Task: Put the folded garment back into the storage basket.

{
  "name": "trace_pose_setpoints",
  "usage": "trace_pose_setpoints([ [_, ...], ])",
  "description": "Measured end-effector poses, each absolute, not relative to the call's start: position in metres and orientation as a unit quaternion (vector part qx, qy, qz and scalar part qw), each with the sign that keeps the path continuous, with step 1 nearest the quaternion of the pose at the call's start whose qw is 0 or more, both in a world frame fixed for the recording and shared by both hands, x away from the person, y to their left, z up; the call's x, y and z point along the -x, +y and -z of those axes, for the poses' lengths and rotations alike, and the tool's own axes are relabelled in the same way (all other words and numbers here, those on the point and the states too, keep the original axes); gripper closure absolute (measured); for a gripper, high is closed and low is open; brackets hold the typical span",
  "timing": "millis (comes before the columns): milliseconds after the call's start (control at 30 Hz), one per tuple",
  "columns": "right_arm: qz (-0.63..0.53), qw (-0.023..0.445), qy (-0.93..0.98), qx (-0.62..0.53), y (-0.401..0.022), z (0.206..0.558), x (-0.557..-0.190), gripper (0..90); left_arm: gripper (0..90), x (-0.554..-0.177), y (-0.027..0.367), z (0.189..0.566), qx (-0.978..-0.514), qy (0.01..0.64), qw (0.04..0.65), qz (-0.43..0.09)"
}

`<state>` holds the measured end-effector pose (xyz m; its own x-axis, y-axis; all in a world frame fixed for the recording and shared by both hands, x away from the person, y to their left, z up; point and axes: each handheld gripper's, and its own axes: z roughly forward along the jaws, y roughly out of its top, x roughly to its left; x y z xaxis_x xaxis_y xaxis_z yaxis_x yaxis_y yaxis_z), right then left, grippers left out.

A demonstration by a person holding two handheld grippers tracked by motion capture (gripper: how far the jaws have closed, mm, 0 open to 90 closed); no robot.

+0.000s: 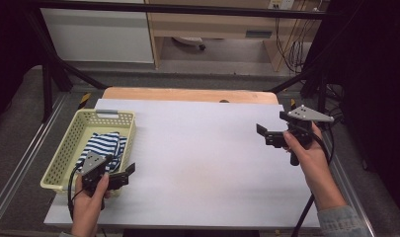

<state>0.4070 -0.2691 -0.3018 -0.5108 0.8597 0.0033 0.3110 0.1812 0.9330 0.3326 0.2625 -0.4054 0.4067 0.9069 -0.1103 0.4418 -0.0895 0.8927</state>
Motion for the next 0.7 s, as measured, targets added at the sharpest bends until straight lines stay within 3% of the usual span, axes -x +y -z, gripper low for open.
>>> trace_pose_setpoints([
  [700,-0.483,0.277,0.715,-0.422,-0.286,0.325,-0.390,3.1,9.0,-0.333,0.263,0.406,-0.695,0.485,0.471,-0.245],
])
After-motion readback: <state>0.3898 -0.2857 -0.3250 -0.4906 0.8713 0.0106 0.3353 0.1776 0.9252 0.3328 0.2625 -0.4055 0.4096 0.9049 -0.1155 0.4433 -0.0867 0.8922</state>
